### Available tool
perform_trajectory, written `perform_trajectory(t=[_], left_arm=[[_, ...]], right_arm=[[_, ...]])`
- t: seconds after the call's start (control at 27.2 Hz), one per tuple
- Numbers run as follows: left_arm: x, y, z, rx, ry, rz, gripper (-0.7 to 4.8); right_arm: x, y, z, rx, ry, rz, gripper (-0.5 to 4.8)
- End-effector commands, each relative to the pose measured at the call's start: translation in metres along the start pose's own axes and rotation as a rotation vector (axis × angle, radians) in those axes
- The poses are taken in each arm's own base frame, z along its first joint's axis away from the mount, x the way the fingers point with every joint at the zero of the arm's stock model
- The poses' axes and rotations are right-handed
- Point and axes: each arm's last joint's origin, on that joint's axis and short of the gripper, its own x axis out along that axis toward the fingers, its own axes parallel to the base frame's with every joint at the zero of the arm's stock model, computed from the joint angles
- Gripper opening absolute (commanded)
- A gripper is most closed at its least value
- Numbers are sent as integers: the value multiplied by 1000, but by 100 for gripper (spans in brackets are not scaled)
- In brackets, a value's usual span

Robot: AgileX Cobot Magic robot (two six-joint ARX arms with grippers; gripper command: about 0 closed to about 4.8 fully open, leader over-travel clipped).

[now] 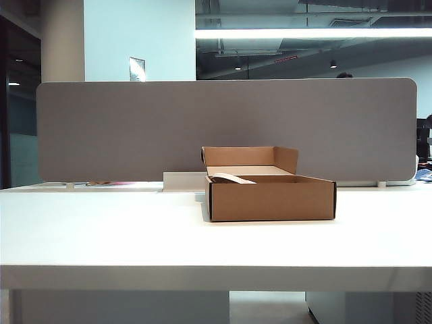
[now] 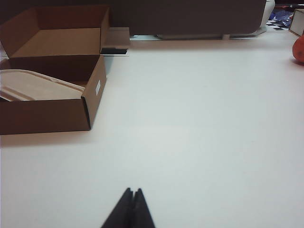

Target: Pick up the lid and place it into the paper box.

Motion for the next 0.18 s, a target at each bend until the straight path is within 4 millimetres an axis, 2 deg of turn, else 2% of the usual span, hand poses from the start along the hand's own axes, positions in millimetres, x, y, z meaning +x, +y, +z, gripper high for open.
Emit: perform_trajectory(t=[0.04,0.18], left_arm=[[0,0,2,9,-9,-4,-6],[0,0,2,9,-9,-4,-6]], right_arm=[[0,0,-1,-1,-6,-3,-8],[0,0,-1,-1,-6,-3,-8]])
